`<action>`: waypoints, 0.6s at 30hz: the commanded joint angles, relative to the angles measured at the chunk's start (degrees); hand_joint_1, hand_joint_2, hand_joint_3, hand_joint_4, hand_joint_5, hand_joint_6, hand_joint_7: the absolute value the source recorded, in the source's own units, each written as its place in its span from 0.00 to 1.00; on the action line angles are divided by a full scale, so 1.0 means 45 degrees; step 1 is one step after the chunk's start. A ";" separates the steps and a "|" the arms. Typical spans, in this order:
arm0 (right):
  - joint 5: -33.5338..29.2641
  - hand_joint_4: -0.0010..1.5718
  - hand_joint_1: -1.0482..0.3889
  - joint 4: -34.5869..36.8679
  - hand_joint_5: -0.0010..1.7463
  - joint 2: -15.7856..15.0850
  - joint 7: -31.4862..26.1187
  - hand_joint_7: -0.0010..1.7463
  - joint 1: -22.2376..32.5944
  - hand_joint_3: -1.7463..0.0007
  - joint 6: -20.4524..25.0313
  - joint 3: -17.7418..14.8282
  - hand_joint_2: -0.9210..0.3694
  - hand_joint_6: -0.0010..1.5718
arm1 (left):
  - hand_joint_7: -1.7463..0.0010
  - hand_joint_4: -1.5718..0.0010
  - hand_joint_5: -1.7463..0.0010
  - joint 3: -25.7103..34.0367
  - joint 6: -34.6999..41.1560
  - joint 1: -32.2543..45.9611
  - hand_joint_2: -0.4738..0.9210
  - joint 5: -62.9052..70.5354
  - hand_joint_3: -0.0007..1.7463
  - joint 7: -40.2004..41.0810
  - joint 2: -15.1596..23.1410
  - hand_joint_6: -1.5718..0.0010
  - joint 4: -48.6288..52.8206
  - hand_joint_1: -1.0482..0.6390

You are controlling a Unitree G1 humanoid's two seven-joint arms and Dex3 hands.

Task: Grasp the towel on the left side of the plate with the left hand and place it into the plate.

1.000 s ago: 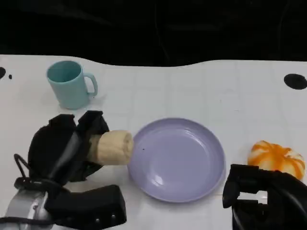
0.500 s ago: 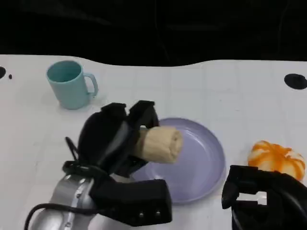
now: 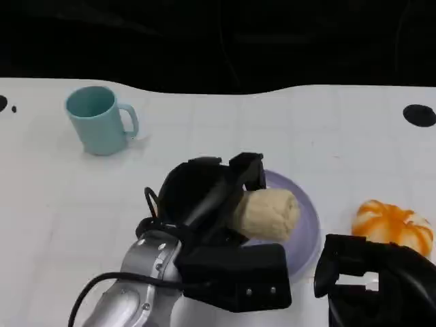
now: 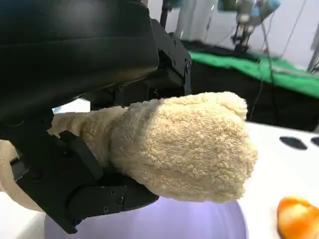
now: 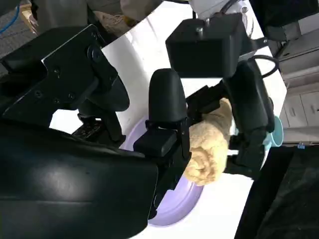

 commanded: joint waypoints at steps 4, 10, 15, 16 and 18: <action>0.0124 0.52 0.75 -0.0155 1.00 -0.0021 -0.0061 0.90 -0.0083 0.16 0.0207 -0.0083 0.38 0.45 | 0.82 0.72 0.51 0.0066 0.0952 -0.0303 0.97 -0.0526 0.14 -0.2222 0.0180 0.59 -0.0767 0.42; 0.0097 0.52 0.75 -0.0122 1.00 -0.0061 0.0003 0.90 -0.0084 0.16 0.0133 -0.0077 0.38 0.45 | 1.00 0.93 0.71 -0.0130 0.1348 -0.0201 1.00 -0.0107 0.09 -0.3453 0.0676 0.83 -0.1451 0.27; 0.0119 0.52 0.75 -0.0142 1.00 0.0032 -0.0071 0.90 -0.0087 0.16 0.0224 -0.0027 0.39 0.45 | 1.00 0.99 0.74 -0.0294 0.1948 -0.0213 1.00 0.0536 0.08 -0.4643 0.1081 0.98 -0.2246 0.20; 0.0115 0.52 0.75 -0.0136 1.00 0.0048 -0.0082 0.90 -0.0084 0.16 0.0230 -0.0018 0.39 0.45 | 1.00 1.00 0.74 -0.0292 0.2025 -0.0216 1.00 0.0606 0.09 -0.4805 0.1135 0.99 -0.2366 0.19; 0.0084 0.52 0.75 -0.0135 1.00 0.0057 -0.0099 0.90 -0.0099 0.16 0.0234 0.0026 0.39 0.45 | 0.99 1.00 0.75 -0.0164 0.2232 -0.0187 1.00 0.0683 0.09 -0.5136 0.1253 0.98 -0.2722 0.17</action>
